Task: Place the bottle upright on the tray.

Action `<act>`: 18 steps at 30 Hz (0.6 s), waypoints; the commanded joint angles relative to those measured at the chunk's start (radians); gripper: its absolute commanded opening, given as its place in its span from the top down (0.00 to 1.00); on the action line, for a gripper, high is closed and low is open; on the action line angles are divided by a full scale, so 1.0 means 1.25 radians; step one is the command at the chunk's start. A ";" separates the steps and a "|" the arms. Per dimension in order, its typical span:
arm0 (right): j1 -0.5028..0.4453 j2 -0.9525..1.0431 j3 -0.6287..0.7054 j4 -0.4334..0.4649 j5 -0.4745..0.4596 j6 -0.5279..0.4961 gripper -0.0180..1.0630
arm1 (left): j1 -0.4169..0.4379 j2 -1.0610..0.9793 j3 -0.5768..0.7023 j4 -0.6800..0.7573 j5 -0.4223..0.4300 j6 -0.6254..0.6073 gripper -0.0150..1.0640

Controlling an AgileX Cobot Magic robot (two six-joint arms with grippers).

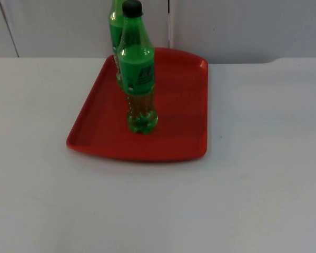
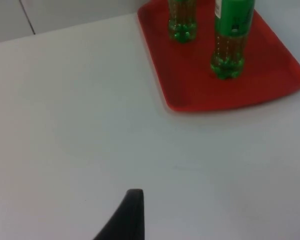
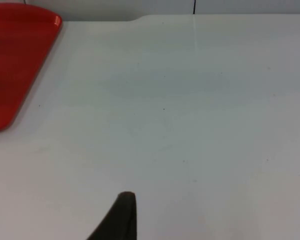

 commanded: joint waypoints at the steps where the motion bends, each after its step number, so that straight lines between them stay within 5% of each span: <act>1: -0.005 -0.003 0.003 -0.002 -0.001 -0.002 0.01 | 0.016 -0.003 0.003 -0.003 -0.002 0.000 0.01; 18: -0.005 -0.003 0.003 -0.002 -0.001 -0.002 0.01 | 0.191 -0.003 0.003 -0.003 -0.002 0.000 0.01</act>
